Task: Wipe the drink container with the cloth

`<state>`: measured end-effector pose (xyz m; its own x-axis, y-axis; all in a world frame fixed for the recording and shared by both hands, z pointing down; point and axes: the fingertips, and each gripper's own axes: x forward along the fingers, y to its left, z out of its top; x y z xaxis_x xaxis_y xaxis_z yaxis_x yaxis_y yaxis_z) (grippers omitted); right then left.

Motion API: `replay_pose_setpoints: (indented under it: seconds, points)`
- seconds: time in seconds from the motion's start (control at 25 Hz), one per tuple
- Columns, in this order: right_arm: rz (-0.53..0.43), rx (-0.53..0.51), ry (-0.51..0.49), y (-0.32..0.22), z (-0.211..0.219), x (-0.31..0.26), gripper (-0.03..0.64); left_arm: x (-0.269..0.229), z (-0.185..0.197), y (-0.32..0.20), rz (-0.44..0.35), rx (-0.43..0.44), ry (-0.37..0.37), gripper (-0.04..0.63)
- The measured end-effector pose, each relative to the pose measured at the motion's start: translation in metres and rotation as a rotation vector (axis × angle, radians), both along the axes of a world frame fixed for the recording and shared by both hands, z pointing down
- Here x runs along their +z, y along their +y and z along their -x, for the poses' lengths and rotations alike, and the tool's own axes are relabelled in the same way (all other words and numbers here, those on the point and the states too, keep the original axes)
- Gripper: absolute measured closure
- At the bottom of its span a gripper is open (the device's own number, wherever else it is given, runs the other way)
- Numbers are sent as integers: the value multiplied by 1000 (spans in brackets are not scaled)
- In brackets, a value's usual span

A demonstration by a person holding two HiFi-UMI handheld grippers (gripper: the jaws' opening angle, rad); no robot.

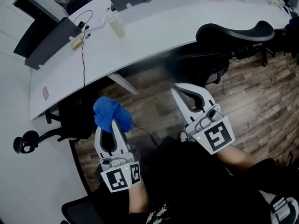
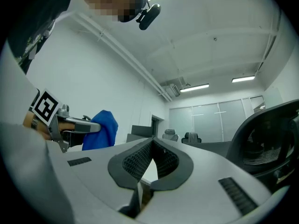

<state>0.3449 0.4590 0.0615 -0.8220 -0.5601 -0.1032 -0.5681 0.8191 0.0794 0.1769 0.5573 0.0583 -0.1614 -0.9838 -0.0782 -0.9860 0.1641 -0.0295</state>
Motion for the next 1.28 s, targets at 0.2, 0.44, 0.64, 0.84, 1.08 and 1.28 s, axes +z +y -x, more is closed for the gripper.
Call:
replay_pose_setpoints:
  seconds: [0.2, 0.44, 0.64, 0.84, 1.08, 1.28]
  points:
    - [6, -27, -9, 0, 6, 1, 627, 3, 4, 5, 9, -22, 9, 520]
    - [3, -21, -11, -9, 6, 4, 627, 9, 14, 1, 15, -36, 18, 518]
    - [-2, -2, 6, -23, 13, 8, 627, 13, 23, -17, 10, -17, 24, 519]
    - [5, -7, 0, -41, 34, 8, 627, 17, 38, -36, 5, -3, 31, 519]
    - [-5, 2, 40, -65, 68, 13, 626, 17, 70, -64, 21, -31, -66, 519]
    - [-3, 9, 59, -93, 97, 19, 627, 22, 96, -96, 15, -22, -54, 518]
